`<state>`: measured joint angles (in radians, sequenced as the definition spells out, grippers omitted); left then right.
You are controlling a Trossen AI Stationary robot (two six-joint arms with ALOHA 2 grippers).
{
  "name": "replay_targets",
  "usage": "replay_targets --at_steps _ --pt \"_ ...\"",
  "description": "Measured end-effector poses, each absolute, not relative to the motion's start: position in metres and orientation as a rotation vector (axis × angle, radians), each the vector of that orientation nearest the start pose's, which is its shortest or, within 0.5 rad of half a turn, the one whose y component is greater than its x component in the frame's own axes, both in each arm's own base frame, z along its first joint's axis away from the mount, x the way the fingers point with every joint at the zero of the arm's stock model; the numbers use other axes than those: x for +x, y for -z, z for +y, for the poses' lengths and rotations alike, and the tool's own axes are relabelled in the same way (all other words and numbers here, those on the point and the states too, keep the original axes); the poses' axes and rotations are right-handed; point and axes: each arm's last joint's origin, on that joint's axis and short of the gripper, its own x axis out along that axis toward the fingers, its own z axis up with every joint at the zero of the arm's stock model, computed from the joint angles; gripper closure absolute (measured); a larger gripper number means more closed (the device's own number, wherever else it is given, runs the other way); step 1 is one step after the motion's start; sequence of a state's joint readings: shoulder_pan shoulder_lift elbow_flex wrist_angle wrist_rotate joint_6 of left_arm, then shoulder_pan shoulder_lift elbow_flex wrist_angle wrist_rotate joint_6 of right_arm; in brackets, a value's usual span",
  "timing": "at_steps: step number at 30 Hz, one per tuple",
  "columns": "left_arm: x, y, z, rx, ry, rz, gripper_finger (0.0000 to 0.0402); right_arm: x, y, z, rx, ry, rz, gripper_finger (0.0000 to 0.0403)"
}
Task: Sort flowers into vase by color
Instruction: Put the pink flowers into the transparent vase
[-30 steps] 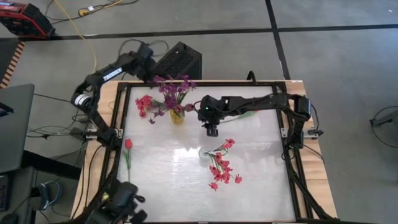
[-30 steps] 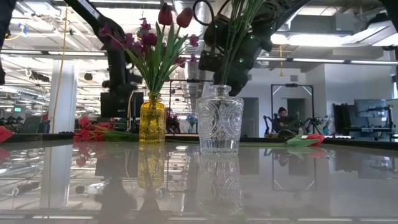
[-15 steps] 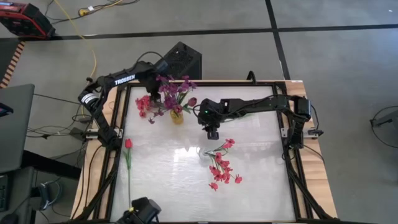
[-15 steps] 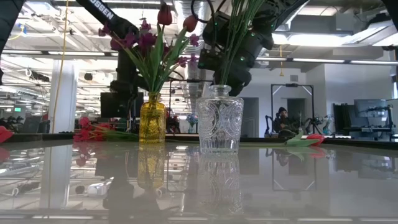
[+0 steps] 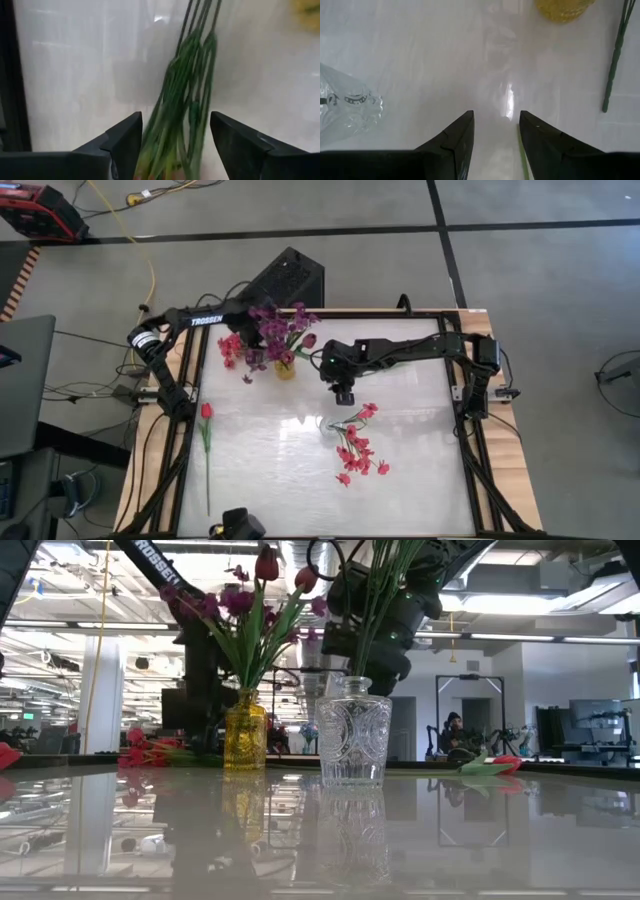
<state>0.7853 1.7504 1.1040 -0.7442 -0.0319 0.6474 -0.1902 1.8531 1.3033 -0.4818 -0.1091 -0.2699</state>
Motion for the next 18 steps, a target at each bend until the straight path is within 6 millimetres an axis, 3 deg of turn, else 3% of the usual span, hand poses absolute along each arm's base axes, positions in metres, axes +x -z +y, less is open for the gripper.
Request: replay_targets --at_steps 7,10,14,18 --pt "0.215 -0.147 0.214 0.058 -0.233 1.503 0.0210 0.366 -0.192 -0.063 -0.070 -0.092 1.151 0.0220" --pt "0.213 -0.146 0.212 0.063 -0.235 1.531 0.0263 0.362 -0.190 -0.059 -0.054 -0.101 1.204 0.0220" --pt "0.214 -0.147 0.212 0.082 -0.271 1.582 0.0371 0.357 -0.188 -0.050 -0.019 -0.101 1.269 0.0220" --pt "0.214 -0.156 0.216 0.084 -0.389 1.637 0.0388 0.354 -0.186 -0.039 0.001 -0.109 1.322 0.0220"
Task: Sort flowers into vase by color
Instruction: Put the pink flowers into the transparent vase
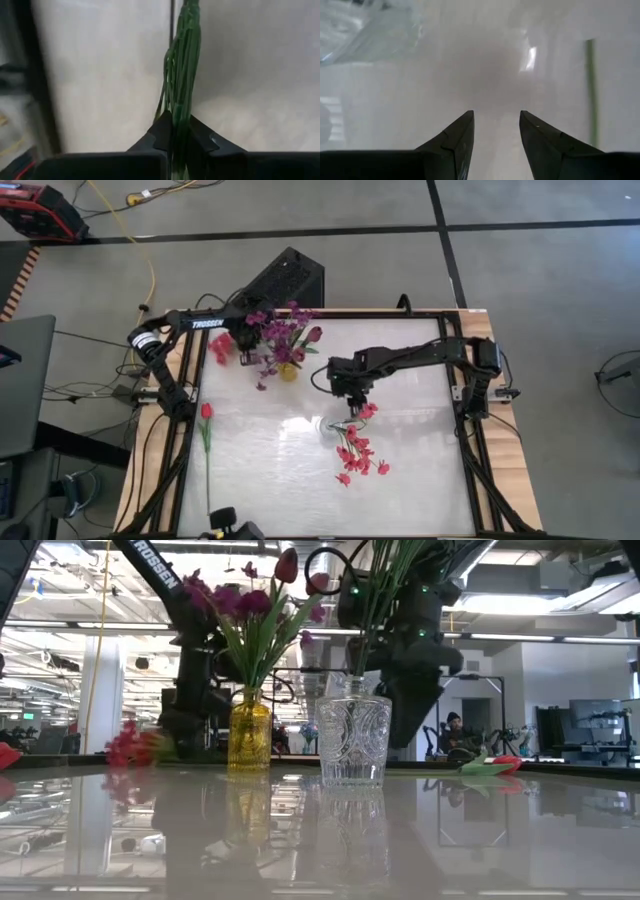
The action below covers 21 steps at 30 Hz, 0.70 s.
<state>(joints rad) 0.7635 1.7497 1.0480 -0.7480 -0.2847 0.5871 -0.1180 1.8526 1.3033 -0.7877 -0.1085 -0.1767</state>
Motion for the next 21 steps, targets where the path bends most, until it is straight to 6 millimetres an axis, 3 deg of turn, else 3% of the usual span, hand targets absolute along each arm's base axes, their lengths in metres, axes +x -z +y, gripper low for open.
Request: replay_targets --at_steps 5,12,16,21 --pt "0.209 -0.186 0.217 0.137 -0.584 1.693 0.0397 0.351 -0.186 -0.023 -0.008 -0.135 1.366 0.0220" --pt "0.185 -0.260 0.204 0.321 -0.987 1.550 0.0397 0.349 -0.197 -0.007 -0.173 -0.020 1.344 0.0232" --pt "0.163 -0.300 0.186 0.411 -1.221 1.460 0.0397 0.338 -0.219 -0.008 -0.219 0.094 1.325 0.0252" --pt "0.135 -0.342 0.158 0.486 -1.549 1.309 0.0397 0.308 -0.261 -0.007 -0.264 0.213 1.278 0.0281"
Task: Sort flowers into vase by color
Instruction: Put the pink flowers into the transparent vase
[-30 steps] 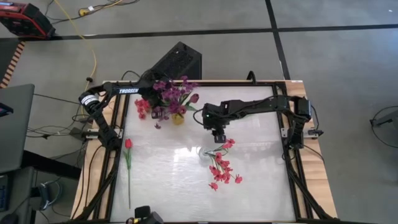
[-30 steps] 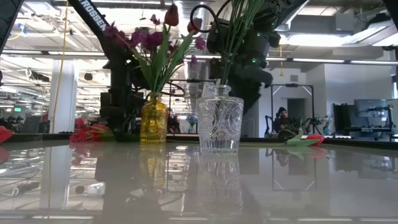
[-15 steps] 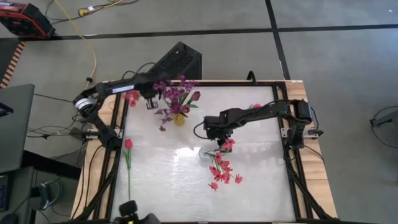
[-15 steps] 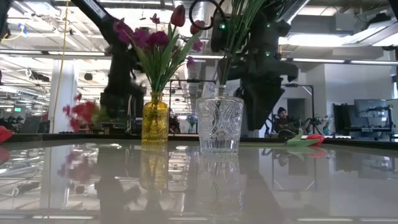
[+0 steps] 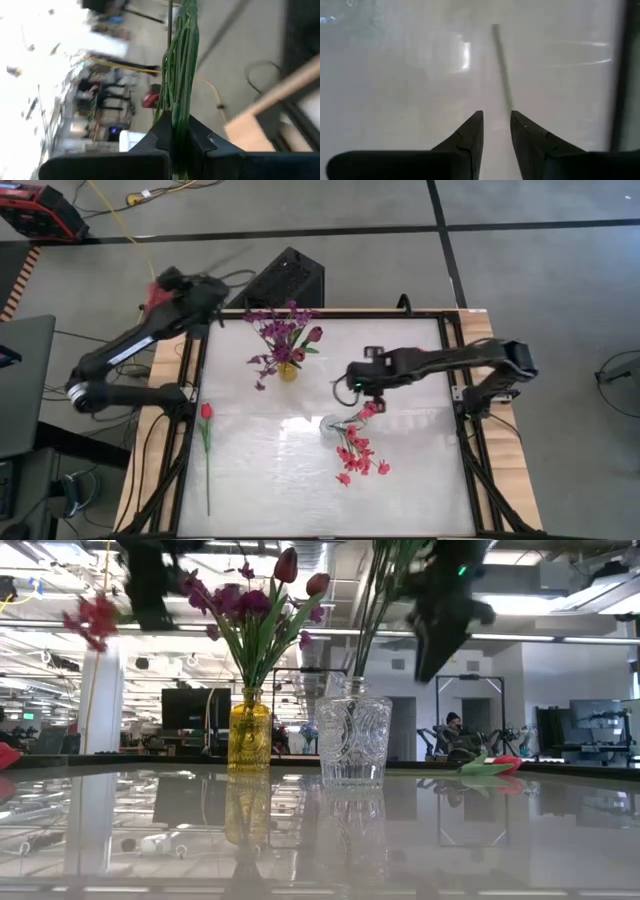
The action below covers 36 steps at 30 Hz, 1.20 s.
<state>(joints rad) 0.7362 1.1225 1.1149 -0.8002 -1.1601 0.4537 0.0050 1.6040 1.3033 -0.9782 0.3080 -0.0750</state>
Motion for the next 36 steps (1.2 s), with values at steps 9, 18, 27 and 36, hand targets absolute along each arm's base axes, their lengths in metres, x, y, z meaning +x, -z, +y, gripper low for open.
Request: replay_targets --at_steps 9,18,27,36 --pt "0.114 -0.399 0.109 0.254 -1.310 0.488 0.0397 0.239 -0.344 -0.019 -0.482 0.461 1.030 0.0300" --pt "0.145 -0.438 0.085 -0.096 -0.680 -0.195 0.0397 0.192 -0.395 -0.024 -0.497 0.511 0.722 0.0300" --pt "0.194 -0.445 0.070 -0.412 -0.177 -0.388 0.0397 0.192 -0.430 -0.022 -0.902 0.450 0.502 0.0300" --pt "0.242 -0.435 0.056 -0.721 0.181 -0.232 0.0397 0.229 -0.450 -0.021 -1.432 0.519 0.389 0.0300"
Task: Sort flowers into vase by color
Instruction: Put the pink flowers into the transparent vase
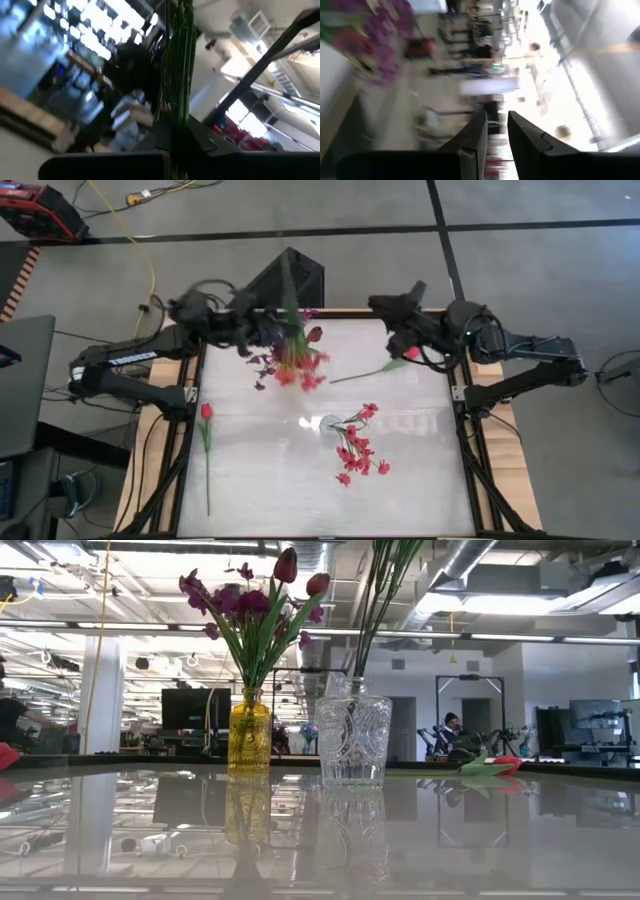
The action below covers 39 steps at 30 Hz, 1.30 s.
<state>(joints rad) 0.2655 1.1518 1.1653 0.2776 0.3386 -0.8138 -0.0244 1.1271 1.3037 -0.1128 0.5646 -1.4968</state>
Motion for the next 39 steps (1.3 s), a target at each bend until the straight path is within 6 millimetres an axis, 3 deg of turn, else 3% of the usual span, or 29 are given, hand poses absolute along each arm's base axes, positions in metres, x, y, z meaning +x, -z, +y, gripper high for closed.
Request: replay_targets --at_steps 6,14,20,30,39 --pt "0.276 -0.423 0.047 -0.788 0.196 -0.078 0.0395 0.261 -0.445 -0.023 -1.776 0.563 0.465 0.0300" --pt "0.295 -0.414 0.050 -0.808 0.149 0.049 0.0385 0.293 -0.432 0.008 -2.065 0.502 0.479 0.0300" --pt "0.294 -0.412 0.050 -0.792 0.120 0.062 0.0385 0.294 -0.432 0.016 -2.161 0.484 0.475 0.0279" --pt "0.294 -0.407 0.049 -0.833 0.101 0.123 0.0384 0.302 -0.426 0.009 -2.218 0.445 0.488 0.0191" --pt "0.295 -0.400 0.037 -0.840 0.096 0.198 0.0384 0.322 -0.412 0.005 -2.228 0.442 0.486 0.0200"
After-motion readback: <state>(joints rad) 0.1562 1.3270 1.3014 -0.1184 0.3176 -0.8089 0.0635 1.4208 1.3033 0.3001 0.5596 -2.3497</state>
